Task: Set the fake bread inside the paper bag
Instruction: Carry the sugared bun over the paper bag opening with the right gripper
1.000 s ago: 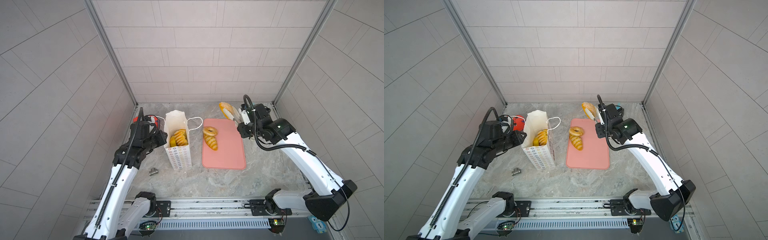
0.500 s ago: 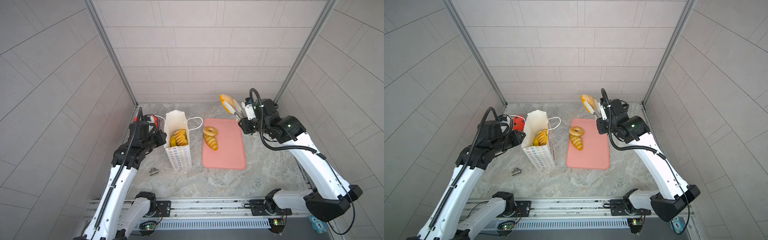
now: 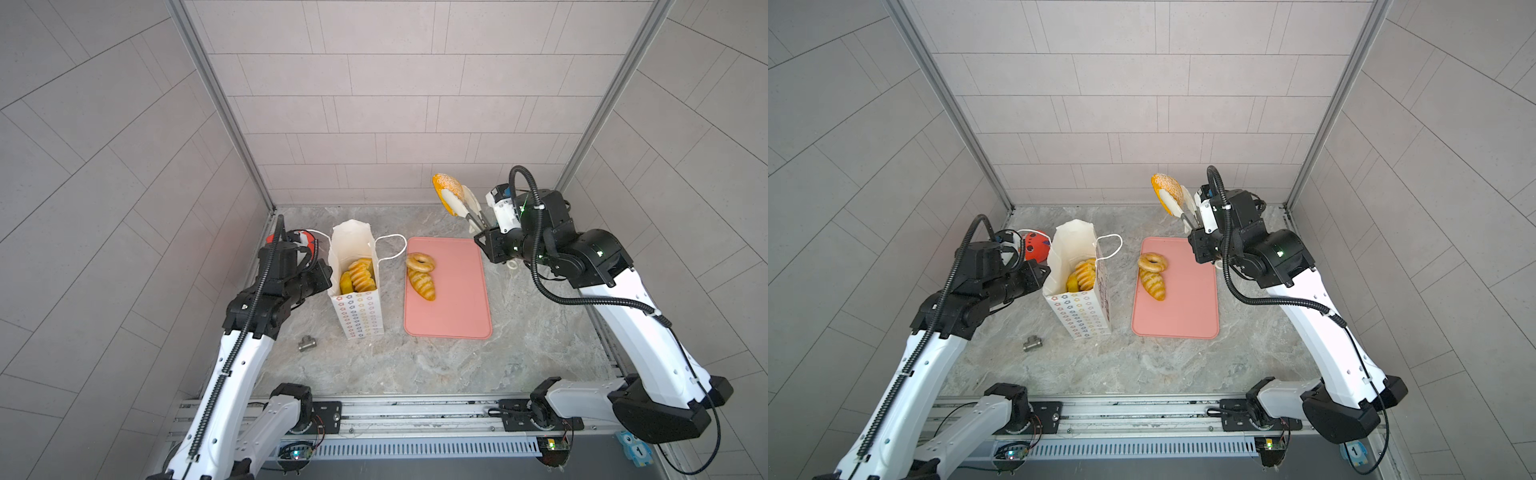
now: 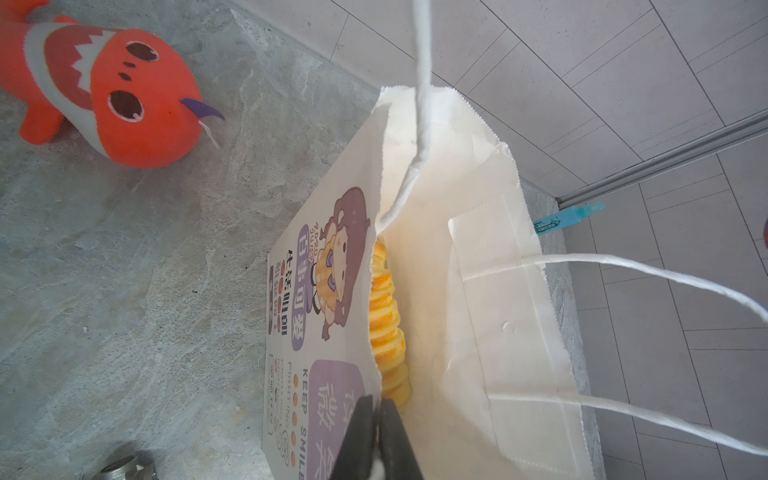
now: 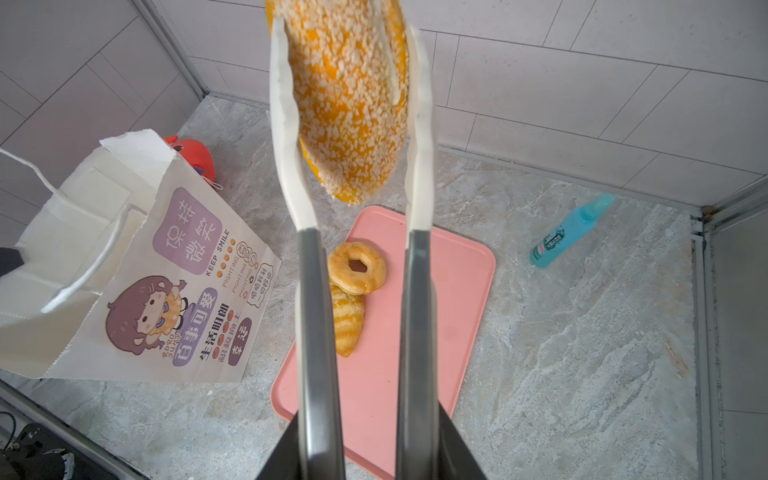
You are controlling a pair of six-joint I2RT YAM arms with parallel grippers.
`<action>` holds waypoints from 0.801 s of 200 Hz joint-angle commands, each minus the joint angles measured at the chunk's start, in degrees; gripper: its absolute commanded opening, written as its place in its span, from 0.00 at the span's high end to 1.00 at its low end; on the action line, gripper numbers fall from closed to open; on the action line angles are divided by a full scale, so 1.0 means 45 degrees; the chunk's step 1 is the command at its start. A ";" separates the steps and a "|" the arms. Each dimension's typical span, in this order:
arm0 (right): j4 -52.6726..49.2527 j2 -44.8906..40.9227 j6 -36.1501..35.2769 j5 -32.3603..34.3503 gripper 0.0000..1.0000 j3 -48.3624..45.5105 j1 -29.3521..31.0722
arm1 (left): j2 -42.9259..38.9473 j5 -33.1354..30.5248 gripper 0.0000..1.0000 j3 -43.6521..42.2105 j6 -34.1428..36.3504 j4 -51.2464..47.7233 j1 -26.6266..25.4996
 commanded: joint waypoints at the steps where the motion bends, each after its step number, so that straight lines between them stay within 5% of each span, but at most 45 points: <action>1: 0.0244 -0.0154 0.0196 -0.0063 0.63 0.0602 0.0184 | -0.0202 -0.0099 0.91 0.0197 0.0040 -0.0105 -0.0010; 160: 0.0314 0.0674 0.0452 0.0371 0.63 0.2254 0.2813 | -0.0288 -0.0143 0.91 0.0075 -0.0038 -0.0045 -0.0007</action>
